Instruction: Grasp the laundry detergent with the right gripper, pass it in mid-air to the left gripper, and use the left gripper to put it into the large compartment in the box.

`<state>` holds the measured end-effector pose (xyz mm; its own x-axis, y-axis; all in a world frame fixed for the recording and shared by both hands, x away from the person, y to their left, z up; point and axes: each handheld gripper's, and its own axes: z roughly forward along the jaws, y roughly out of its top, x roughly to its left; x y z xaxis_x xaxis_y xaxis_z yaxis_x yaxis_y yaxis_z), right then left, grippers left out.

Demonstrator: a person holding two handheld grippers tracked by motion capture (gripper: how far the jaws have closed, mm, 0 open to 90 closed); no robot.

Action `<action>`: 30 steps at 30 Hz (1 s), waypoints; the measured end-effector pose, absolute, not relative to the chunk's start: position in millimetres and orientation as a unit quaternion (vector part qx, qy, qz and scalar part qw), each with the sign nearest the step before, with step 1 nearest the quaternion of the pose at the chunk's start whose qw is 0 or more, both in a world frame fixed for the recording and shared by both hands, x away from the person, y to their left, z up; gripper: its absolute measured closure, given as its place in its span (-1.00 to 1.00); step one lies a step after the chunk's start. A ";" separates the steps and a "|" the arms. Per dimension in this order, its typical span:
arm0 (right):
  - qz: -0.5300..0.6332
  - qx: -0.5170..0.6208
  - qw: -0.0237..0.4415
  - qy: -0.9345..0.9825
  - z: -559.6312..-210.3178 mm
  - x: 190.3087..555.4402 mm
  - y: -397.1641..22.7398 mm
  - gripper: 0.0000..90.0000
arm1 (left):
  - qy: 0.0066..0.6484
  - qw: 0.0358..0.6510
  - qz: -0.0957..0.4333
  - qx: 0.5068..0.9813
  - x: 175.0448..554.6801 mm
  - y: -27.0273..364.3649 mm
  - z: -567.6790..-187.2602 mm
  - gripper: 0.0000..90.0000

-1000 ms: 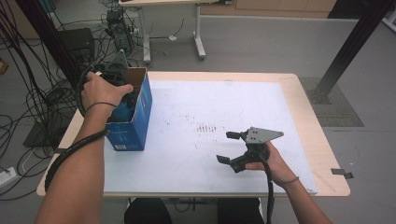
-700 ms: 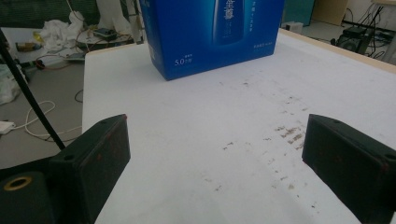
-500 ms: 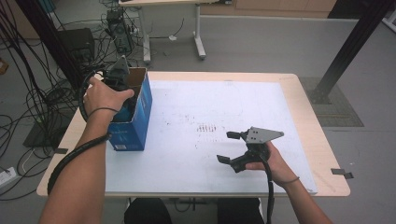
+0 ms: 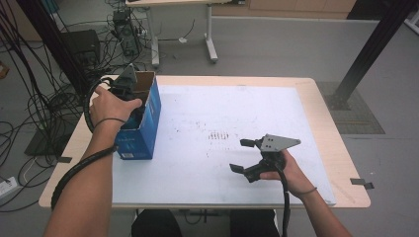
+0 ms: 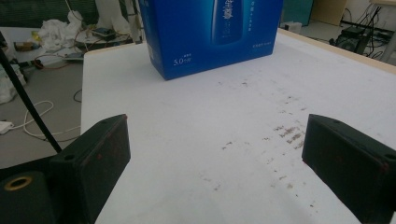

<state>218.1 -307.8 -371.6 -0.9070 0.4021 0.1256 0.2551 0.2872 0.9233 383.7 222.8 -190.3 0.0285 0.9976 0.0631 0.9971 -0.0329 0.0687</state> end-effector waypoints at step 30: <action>0.561 0.209 0.071 0.798 -371.1 214.1 -310.4 -0.83 | 0.696 0.001 0.049 0.716 383.7 220.7 -191.1 -0.16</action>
<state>214.1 -310.4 -371.1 -0.9023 0.4135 0.1220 0.2549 0.2837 0.9244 383.7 220.7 -191.1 0.0265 0.9973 0.0681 0.9971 -0.0312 0.0691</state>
